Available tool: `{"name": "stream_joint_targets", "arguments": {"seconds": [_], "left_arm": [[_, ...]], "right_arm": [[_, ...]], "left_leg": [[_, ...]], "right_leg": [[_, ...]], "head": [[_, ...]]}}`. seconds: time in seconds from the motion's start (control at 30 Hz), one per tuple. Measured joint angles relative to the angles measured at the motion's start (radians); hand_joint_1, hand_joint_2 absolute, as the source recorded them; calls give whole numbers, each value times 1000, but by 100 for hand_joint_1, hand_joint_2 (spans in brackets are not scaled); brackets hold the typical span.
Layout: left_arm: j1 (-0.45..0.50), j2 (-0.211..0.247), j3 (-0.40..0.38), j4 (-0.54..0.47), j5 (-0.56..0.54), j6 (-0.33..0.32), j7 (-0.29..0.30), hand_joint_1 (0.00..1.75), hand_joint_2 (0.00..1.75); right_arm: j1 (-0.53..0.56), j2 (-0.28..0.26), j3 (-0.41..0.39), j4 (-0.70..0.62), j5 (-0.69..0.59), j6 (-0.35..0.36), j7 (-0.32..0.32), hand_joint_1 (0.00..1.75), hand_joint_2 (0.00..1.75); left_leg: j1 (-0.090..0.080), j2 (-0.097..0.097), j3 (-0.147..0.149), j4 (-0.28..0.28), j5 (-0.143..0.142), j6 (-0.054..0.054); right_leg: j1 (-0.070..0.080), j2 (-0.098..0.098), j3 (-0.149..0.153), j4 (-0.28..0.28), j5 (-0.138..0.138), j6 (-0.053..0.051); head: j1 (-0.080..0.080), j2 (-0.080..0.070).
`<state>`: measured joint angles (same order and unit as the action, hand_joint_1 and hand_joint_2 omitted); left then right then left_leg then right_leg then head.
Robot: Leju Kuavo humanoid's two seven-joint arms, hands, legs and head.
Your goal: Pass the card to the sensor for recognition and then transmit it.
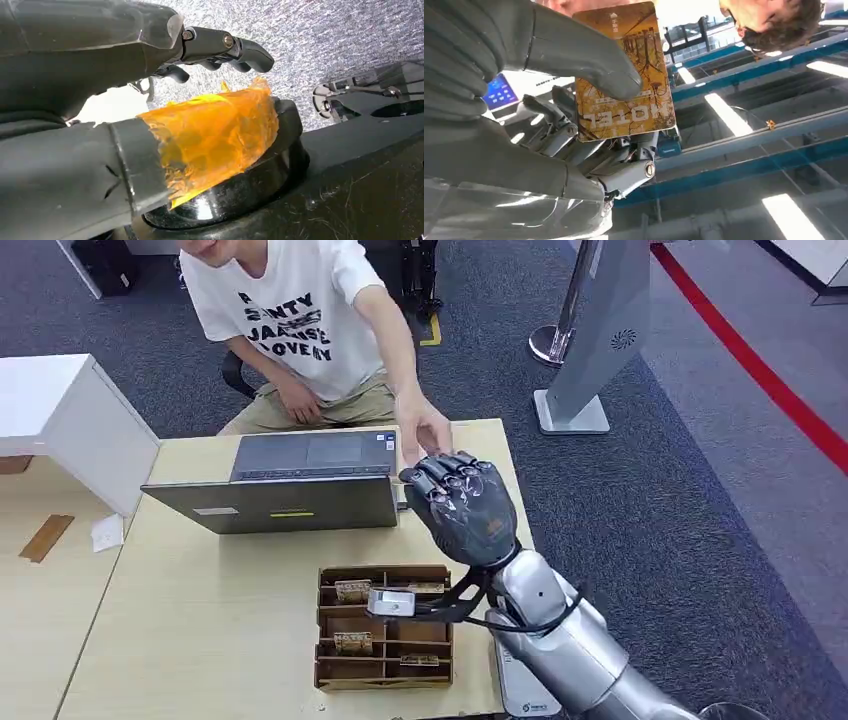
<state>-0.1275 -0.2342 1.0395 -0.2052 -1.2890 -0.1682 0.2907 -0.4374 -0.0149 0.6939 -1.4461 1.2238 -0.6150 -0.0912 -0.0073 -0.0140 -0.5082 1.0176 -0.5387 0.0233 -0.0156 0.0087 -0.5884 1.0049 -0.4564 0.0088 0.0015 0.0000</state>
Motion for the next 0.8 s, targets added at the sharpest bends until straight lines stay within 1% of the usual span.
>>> {"name": "stream_joint_targets", "arguments": {"seconds": [0.13, 0.23, 0.27, 0.33, 0.47, 0.5, 0.6, 0.63, 0.67, 0.8], "left_arm": [[0, 0, 0, 0, 7, 2, 0, 0, 0], [0, 0, 0, 0, 9, 2, 0, 0, 0], [0, 0, 0, 0, 11, 3, 0, 0, 0], [1, 0, 0, 0, 15, 3, -4, 0, 0], [2, 0, 1, 0, 32, 8, -10, 0, 0], [3, 0, 2, 0, 39, 14, -13, 0, 0], [7, 0, 10, 0, 61, 25, -23, 0, 0], [10, 1, 10, 0, 66, 27, -24, 0, 0], [12, 1, 11, 0, 67, 28, -26, 0, 0], [18, 1, 17, 0, 68, 32, -27, 0, 0]], "right_arm": [[12, 8, 5, -17, -61, 20, -10, 175, 175], [20, 11, 8, -26, -78, 22, -14, 175, 175], [26, 14, 10, -32, -111, 34, -23, 175, 175], [41, 22, 12, -48, -200, 61, -49, 175, 175], [93, 48, 13, -110, -419, 129, -87, 175, 175], [107, 54, 12, -128, -505, 155, -100, 175, 175], [171, 85, -4, -195, -817, 230, -148, 175, 175], [186, 93, -11, -212, -867, 240, -156, 175, 175], [197, 97, -17, -227, -889, 243, -159, 175, 175], [224, 108, -32, -263, -909, 253, -164, 175, 175]], "left_leg": [[0, 0, 0, 0, 0, 0], [0, 0, 0, 0, 0, 0], [0, 0, 0, 0, 0, 0], [0, 0, 0, 0, 0, 0], [0, 0, 0, 0, 0, 0], [0, 0, 0, 0, 0, 0], [0, 0, 0, 0, 0, 0], [0, 0, -1, 0, 0, 0], [0, 0, -1, 0, 0, 0], [0, 0, 0, 0, 0, 0]], "right_leg": [[0, 0, 0, 0, 0, 0], [0, 0, 0, 0, 0, 0], [0, 0, 0, 0, 0, 0], [0, 0, 0, 0, 0, 0], [0, 0, 0, 0, 0, 0], [0, 0, 0, 0, 0, 0], [0, 0, 0, 0, -1, 0], [0, 0, 0, 0, -1, 0], [0, 0, 0, 0, -1, 0], [0, 0, 0, 0, -1, 0]], "head": [[0, 0], [0, 0], [0, 0], [0, 0], [0, 0], [0, 0], [0, 0], [0, 0], [0, 0], [0, 0]]}}
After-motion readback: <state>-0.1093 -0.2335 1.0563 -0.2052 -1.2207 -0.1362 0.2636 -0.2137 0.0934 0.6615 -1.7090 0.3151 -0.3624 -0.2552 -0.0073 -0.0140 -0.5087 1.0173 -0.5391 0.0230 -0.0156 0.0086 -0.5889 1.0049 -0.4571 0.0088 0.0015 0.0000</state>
